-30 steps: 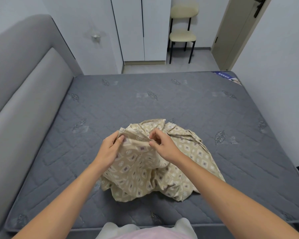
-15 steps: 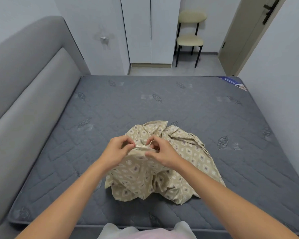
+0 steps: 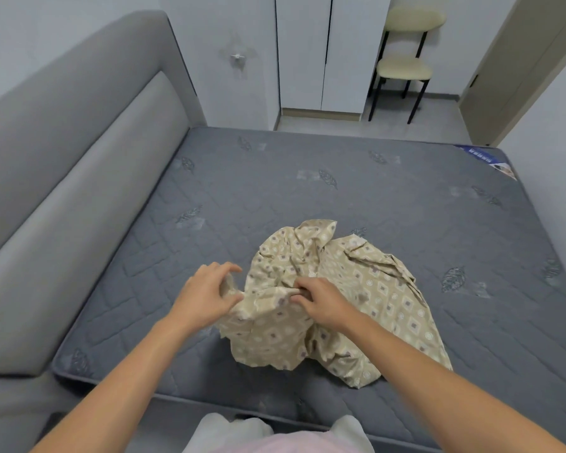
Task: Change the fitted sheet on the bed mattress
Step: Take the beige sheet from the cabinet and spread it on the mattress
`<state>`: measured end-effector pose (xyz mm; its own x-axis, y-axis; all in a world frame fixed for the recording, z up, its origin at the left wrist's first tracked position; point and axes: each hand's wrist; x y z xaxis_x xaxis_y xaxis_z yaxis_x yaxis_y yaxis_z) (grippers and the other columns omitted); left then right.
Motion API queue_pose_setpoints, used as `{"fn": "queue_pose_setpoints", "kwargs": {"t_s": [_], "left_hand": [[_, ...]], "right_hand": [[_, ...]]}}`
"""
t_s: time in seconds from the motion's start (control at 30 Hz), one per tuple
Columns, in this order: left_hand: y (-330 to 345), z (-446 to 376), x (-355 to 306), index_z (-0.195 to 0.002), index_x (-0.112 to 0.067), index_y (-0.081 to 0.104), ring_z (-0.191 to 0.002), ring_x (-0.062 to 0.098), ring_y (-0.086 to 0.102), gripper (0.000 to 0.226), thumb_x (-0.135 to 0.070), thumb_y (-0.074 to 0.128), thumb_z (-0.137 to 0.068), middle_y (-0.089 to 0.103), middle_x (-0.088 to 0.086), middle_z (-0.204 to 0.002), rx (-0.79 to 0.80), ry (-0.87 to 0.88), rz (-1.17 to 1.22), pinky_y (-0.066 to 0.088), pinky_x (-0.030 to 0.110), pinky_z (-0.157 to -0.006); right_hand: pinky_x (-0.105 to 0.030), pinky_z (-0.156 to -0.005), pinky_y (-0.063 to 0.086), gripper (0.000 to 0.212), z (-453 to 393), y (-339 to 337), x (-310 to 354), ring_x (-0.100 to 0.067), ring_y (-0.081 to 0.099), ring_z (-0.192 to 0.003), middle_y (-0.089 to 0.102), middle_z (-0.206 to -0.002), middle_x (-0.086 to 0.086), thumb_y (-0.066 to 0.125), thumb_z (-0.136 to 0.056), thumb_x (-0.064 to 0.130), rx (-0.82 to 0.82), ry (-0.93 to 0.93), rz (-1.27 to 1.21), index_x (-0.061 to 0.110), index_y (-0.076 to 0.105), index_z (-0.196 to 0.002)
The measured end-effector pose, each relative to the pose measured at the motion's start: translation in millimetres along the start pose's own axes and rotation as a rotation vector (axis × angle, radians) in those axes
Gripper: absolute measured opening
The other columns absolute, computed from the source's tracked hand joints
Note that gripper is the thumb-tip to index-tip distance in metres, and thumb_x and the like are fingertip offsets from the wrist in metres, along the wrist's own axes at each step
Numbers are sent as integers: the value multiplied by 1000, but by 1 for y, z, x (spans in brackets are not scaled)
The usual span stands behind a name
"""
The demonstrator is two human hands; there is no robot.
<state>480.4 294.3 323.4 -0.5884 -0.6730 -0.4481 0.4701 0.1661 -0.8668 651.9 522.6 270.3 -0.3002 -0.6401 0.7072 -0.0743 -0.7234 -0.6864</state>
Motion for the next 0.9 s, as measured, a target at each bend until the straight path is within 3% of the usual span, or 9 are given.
{"fn": "queue_pose_setpoints", "kwargs": {"t_s": [0.13,0.23,0.3,0.37,0.53,0.63,0.73,0.8,0.9], "left_hand": [[18,-10,-1,-147,-47,49,-149,20,25,90,-81,63,-65,33,-4,-160,148,105,-3,29,47,-123],[31,-17,-8,-122,-32,66,-115,6,52,56,-66,69,-77,62,-15,-120,244,191,28,39,39,-109],[35,-17,-12,-90,-21,65,-74,2,52,24,-43,74,-90,59,-16,-74,269,202,91,44,37,-81],[37,-15,-11,-74,-19,54,-60,7,42,31,-30,74,-94,48,-11,-61,293,225,179,35,33,-64],[20,-10,3,-81,-15,59,-69,5,41,18,-21,69,-94,51,3,-71,309,267,304,37,35,-65],[0,-8,13,-79,-25,62,-68,2,46,21,-12,69,-95,55,-12,-70,268,217,344,37,27,-65],[-13,-8,27,-77,-27,60,-64,6,51,12,-24,65,-88,58,-13,-69,160,170,188,43,37,-64],[-15,-9,31,-79,-30,59,-69,8,57,7,-36,61,-80,62,-13,-73,132,119,84,51,45,-66],[-6,-12,20,-99,-42,55,-92,2,60,36,-60,70,-72,63,-22,-97,220,121,29,53,38,-80]], "right_hand": [[-36,-68,43,20,-12,7,25,-9,50,-69,55,-74,10,67,-99,27,0,-117,28,19,57,-84],[-35,-68,43,21,-12,10,35,-10,48,-69,53,-73,10,69,-98,29,-3,-170,42,20,56,-84],[-35,-69,43,17,-9,10,36,-9,49,-71,56,-75,11,69,-96,28,32,-175,68,20,58,-85],[-38,-71,47,14,-5,7,32,-12,54,-75,61,-80,8,69,-94,29,111,-140,119,22,59,-87],[-37,-73,41,14,-3,10,2,-22,59,-87,69,-98,-3,70,-94,30,331,-17,351,23,59,-89],[-37,-80,41,14,-6,10,-18,-27,64,-102,72,-107,-3,66,-99,35,275,54,421,22,69,-101],[-41,-91,44,13,-12,1,-15,-25,64,-92,71,-93,1,59,-98,27,146,74,429,25,63,-86],[-47,-82,51,15,-18,-6,-2,-22,61,-79,65,-82,2,57,-93,19,100,47,366,21,56,-78],[-47,-65,48,21,-22,-13,24,-17,53,-66,56,-68,3,54,-88,11,70,-10,265,18,48,-70]]}}
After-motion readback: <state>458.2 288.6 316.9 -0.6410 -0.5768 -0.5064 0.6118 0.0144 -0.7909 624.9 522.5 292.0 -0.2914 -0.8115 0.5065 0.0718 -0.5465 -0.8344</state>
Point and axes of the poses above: each hand's wrist, its own z-axis away from the middle knuckle, its own y-axis out of the palm, x = y × z
